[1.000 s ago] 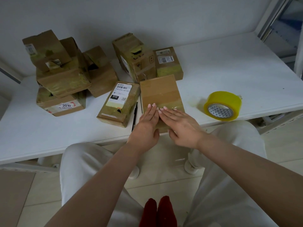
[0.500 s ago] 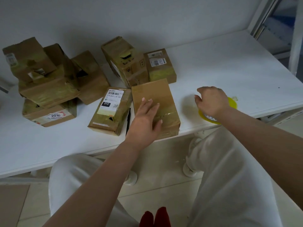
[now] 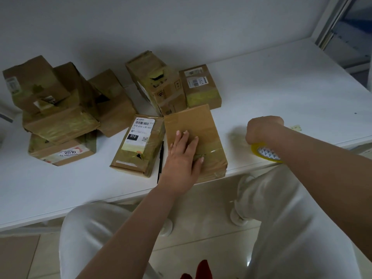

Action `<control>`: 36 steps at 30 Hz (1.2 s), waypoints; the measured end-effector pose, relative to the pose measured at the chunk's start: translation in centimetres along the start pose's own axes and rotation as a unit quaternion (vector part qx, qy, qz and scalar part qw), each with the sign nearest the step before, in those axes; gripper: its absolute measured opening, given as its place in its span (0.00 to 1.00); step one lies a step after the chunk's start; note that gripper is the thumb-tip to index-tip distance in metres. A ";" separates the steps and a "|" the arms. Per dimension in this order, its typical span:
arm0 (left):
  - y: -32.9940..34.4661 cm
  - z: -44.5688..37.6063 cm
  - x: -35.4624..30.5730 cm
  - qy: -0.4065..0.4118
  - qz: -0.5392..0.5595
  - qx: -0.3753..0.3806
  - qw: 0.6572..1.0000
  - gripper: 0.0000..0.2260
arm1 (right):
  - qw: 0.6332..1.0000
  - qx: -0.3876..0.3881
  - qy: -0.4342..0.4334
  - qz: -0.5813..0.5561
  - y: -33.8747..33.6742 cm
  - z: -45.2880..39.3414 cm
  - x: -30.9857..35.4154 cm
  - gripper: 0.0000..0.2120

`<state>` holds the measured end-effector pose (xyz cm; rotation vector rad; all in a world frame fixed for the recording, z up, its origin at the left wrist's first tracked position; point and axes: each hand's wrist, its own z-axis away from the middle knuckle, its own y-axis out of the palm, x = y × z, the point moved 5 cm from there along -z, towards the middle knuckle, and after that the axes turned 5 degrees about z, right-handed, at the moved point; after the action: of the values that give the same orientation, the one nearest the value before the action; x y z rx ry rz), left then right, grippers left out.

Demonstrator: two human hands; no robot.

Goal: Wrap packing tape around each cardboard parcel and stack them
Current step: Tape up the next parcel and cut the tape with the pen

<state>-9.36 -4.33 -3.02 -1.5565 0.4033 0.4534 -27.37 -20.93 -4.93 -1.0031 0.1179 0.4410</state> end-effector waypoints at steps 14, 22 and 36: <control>-0.4 -0.1 -0.2 -0.024 0.027 0.028 0.999 0.26 | 0.984 0.030 -0.032 -0.175 2.2 2.7 -3.7 0.05; -3.1 0.6 -1.3 -0.045 0.153 -0.051 0.986 0.21 | 0.955 -0.052 -0.097 -0.276 -2.8 7.0 -4.6 0.11; -6.9 2.8 -2.5 -0.245 0.521 -0.011 0.818 0.42 | 0.915 -0.049 -0.225 -0.330 -10.9 15.6 -1.6 0.09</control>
<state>-8.03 -1.36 4.16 -1.0483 0.8287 1.6706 -25.95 -13.35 12.53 -0.9514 -0.6514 0.0424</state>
